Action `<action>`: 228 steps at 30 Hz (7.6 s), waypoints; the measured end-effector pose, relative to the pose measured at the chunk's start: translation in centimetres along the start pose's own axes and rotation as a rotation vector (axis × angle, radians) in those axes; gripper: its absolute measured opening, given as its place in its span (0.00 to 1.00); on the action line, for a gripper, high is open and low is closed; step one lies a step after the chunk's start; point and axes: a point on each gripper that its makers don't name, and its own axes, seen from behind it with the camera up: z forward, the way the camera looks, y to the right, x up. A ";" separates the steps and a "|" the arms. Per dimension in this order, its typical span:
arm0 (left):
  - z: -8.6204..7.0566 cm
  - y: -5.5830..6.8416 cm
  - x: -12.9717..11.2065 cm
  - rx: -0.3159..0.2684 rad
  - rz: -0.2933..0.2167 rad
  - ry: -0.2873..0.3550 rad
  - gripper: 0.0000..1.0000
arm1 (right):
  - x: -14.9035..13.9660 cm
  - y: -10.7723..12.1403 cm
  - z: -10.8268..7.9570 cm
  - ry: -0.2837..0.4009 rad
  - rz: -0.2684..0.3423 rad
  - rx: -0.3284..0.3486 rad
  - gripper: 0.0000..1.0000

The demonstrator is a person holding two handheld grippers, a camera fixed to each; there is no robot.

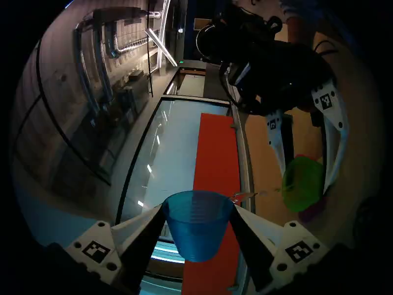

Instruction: Pour water

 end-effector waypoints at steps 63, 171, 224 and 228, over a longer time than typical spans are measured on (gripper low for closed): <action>-0.1 -0.3 1.7 -0.009 -0.299 0.059 0.88 | 1.6 0.6 -0.3 0.045 -0.001 -0.027 0.90; -5.1 14.3 -8.9 -0.176 -1.364 -0.185 0.88 | 0.3 9.9 -12.4 -0.036 0.086 -0.251 0.91; -5.8 28.8 -8.9 -0.589 -1.242 -0.399 0.89 | -12.8 9.7 -11.8 -0.468 0.098 -0.138 0.91; -5.5 29.5 -9.0 -0.597 -1.245 -0.402 0.89 | -13.4 9.8 -11.8 -0.482 0.099 -0.137 0.91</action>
